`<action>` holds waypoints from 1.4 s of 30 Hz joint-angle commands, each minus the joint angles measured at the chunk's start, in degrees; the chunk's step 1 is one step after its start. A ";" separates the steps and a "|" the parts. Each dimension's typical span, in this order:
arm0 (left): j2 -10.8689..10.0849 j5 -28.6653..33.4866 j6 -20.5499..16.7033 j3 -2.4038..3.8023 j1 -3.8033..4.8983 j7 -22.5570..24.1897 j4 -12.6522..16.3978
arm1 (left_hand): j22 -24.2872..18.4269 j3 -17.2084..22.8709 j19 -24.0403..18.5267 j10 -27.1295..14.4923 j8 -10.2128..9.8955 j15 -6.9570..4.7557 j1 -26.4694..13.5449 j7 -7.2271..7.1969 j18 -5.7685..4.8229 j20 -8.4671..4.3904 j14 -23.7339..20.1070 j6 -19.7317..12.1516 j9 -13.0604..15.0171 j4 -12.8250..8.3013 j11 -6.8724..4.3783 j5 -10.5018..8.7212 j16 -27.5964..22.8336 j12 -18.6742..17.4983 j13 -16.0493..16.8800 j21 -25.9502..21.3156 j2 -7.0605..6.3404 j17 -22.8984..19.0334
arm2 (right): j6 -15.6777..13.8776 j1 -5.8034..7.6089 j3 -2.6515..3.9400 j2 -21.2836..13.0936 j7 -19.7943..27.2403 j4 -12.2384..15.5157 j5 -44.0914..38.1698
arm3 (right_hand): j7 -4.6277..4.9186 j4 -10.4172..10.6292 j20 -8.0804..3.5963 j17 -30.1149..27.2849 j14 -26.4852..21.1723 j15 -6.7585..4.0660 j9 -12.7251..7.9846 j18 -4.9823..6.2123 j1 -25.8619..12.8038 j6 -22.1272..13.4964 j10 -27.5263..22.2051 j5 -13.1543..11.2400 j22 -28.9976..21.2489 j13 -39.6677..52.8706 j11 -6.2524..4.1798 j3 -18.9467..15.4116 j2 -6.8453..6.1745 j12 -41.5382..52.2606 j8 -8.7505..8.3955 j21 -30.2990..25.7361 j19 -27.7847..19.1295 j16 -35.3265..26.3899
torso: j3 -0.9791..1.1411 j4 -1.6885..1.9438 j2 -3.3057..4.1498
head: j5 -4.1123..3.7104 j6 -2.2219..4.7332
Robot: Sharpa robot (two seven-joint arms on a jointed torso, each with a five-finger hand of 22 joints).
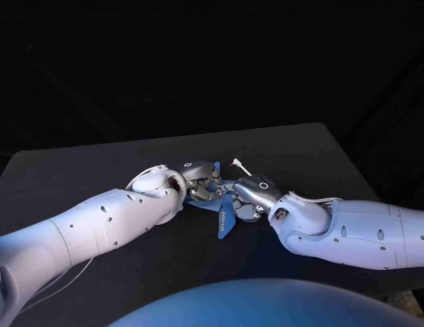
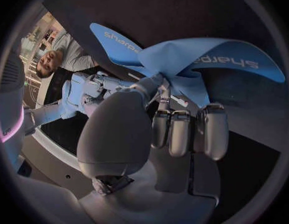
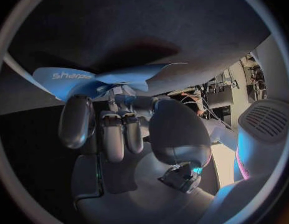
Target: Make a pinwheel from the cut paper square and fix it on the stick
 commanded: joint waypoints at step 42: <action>0.19 0.19 2.57 -0.15 -0.15 -0.58 -0.35 | 7.86 0.23 1.76 1.58 0.41 -0.16 -0.45 -1.49 -1.12 0.02 5.96 1.90 3.41 -0.46 -0.27 0.22 0.21 -0.06 8.05 0.35 0.60 15.05 | 7.12 -0.46 -0.01 0.60 -0.08 -1.92 -1.26 | 0.06 -0.34 -0.48 15.10 6.17 -0.50 0.65 0.62 -0.97 2.66 5.99 -0.10 9.05 15.08 -0.30 0.43 0.05 0.20 0.78 0.41 0.08 0.23 | 0.07 -0.04 -0.02 | -0.05 0.00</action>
